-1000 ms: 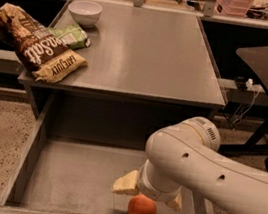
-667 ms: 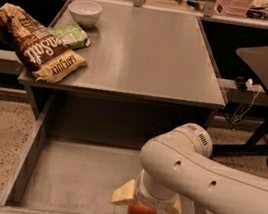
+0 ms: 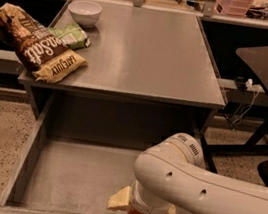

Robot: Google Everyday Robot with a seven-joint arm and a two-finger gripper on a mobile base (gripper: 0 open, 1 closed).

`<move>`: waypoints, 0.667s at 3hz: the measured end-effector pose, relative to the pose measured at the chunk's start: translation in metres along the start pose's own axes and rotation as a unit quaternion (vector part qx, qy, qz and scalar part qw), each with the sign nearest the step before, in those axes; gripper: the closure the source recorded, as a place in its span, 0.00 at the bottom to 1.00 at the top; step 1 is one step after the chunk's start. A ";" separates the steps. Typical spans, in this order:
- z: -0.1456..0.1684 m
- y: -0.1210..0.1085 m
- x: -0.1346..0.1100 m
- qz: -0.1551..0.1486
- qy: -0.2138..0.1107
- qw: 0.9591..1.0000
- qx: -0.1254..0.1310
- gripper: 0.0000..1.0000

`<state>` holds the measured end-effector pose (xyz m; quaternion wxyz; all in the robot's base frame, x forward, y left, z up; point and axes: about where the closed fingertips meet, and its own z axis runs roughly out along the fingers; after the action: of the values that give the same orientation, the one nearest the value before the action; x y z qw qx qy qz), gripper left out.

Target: Pick orange from top drawer and place on counter

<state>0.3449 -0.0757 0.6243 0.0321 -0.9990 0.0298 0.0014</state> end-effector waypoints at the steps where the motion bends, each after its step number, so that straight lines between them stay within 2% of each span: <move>1: 0.006 -0.001 0.006 0.014 0.011 1.000 0.001 0.00; 2: 0.010 0.010 0.020 0.056 0.026 0.998 -0.003 0.20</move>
Offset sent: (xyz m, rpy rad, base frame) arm 0.0260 -0.0148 -0.0190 -0.0160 -0.0486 -0.1752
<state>0.3641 -0.0861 0.6139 0.0284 -0.9956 0.0867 -0.0230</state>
